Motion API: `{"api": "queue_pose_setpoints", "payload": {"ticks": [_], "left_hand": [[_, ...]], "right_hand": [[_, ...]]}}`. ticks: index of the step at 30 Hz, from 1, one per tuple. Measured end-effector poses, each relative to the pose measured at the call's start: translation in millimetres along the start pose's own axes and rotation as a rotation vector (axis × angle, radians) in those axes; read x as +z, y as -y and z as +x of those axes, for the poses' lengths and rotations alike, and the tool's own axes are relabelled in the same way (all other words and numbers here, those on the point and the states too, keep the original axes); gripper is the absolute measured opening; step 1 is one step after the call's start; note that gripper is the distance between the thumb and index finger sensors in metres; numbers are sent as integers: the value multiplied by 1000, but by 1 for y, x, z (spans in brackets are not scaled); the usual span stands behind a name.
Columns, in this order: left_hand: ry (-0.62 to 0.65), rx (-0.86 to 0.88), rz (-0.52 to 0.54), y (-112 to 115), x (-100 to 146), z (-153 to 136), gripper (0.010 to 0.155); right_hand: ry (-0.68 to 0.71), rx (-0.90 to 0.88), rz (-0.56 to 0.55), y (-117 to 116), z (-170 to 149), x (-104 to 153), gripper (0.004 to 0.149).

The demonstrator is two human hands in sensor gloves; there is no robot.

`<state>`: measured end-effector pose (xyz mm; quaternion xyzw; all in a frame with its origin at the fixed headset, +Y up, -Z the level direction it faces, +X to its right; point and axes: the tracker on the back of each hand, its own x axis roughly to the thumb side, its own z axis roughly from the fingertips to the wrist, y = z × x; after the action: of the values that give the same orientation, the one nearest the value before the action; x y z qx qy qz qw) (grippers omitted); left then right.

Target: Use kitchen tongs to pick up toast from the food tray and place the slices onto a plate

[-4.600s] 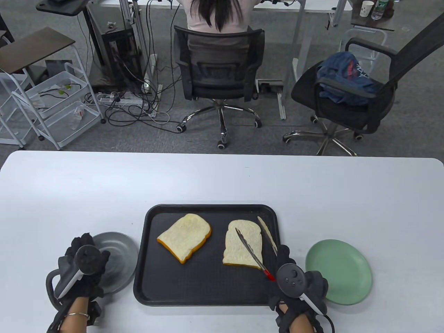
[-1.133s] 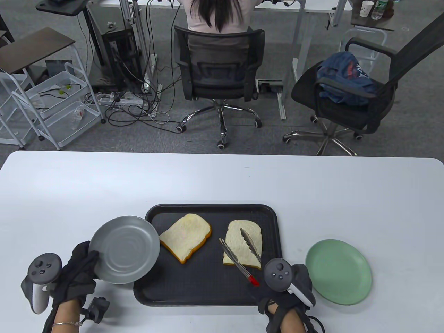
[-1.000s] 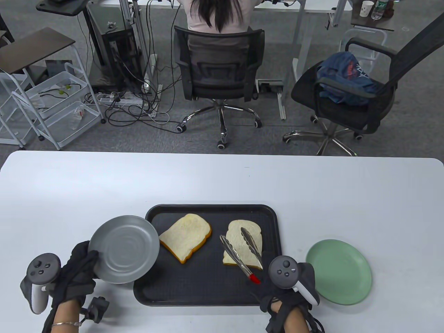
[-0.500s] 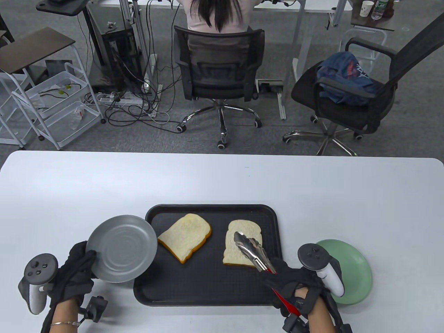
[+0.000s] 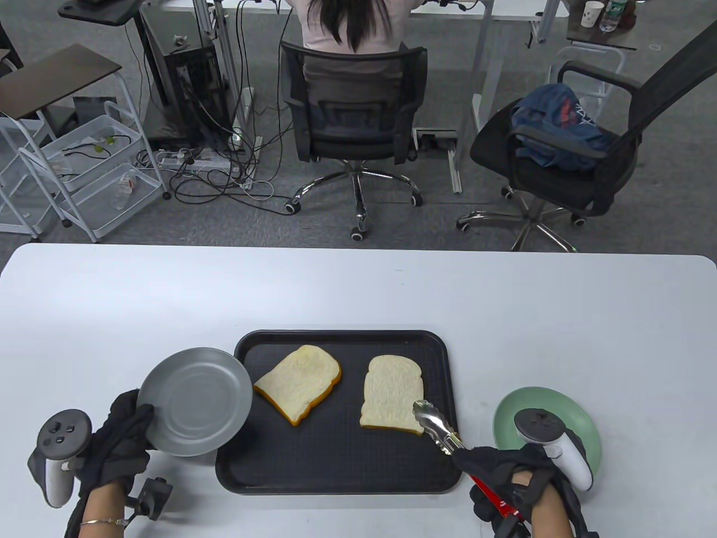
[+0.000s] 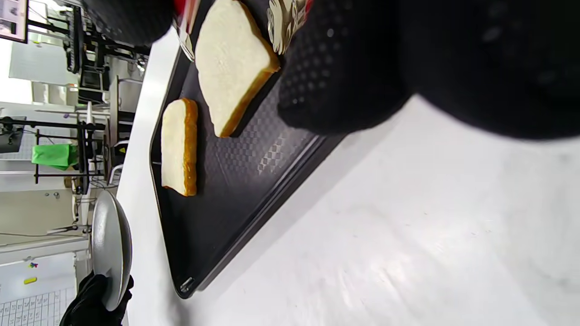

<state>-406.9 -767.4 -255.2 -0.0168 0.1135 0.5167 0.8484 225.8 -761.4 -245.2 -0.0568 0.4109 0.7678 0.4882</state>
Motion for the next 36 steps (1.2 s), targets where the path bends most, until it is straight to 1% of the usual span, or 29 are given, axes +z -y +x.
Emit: {"api": "queue_pose_setpoints", "payload": {"ticks": [3, 6, 11, 17, 20, 24, 28, 32, 36], "left_hand": [[-2, 2, -1, 0, 0, 0, 55], [-5, -3, -2, 0, 0, 0, 55], [-7, -9, -4, 0, 0, -1, 54], [-4, -13, -14, 2, -1, -1, 55], [0, -12, -22, 3, -2, 0, 55], [5, -13, -30, 4, -2, -1, 55], [8, -10, -41, 6, -2, -1, 55], [11, -3, -51, 8, -2, -1, 55], [12, 10, -58, 9, -2, -1, 55]], "right_hand": [[-35, 14, 30, -2, -4, -3, 86], [-28, 31, 56, -9, -5, -13, 84], [-53, 53, 50, -15, -6, -30, 80], [-58, 41, 15, -14, -8, -37, 76], [-37, 58, 4, -11, -10, -38, 73], [20, 73, -20, -10, -9, -34, 71], [108, 61, -29, -9, 0, -24, 70], [191, 76, -34, -14, 23, -9, 70], [278, 76, -13, -24, 52, 0, 70]]}}
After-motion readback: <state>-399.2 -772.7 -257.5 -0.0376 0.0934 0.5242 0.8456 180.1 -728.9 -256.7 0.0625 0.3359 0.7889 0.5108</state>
